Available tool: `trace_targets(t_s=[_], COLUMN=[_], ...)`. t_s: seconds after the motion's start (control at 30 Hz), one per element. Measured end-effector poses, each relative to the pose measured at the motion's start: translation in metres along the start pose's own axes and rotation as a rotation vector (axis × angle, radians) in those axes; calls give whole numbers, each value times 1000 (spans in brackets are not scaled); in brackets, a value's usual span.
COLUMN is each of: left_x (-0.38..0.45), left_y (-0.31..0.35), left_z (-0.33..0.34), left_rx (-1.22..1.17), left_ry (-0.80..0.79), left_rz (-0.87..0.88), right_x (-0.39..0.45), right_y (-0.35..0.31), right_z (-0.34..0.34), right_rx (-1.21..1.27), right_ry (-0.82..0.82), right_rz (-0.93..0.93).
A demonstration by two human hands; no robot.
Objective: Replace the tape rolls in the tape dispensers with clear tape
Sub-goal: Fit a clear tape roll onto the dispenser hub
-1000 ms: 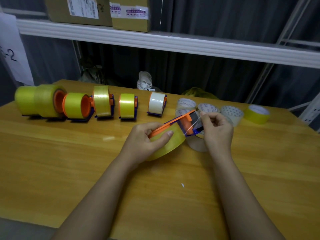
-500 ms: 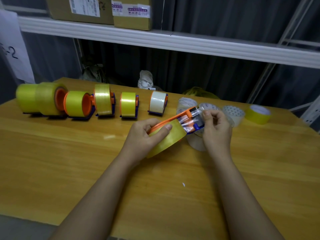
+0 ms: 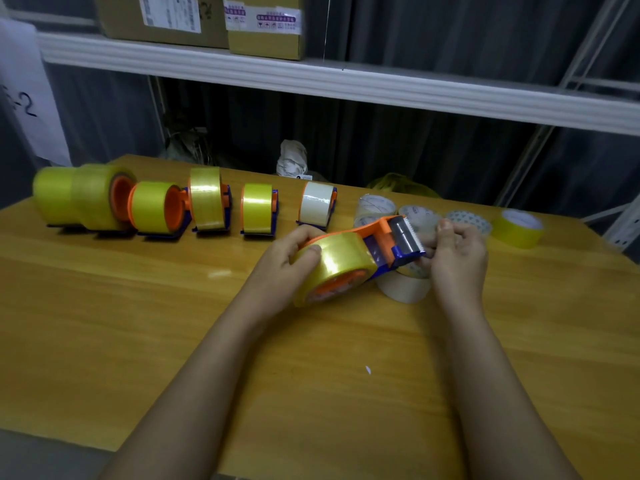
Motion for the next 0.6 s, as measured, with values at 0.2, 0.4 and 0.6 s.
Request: trace_targets(t_s=[0.2, 0.4, 0.6], left_x=[3, 6, 11], left_y=[-1, -2, -22], left_z=[-14, -22, -26], left_rx=[-26, -2, 20], left_ry=[111, 74, 69], left_rz=[28, 63, -8], right_x=[-5, -8, -8], right_y=[-5, -3, 0], right_z=[14, 20, 20], right_rx=[117, 143, 180], right_ry=[-112, -147, -137], right_rz=[-11, 9, 32])
Point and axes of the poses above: each hand's wrist, its own x-axis towards the middle knuckle, its own z-axis out of the palm, y = z × x, the point moved 8 cm from there along x, towards the middle knuckle, and after that the axes turned 14 degrees about -x, right-handed, at the moved point
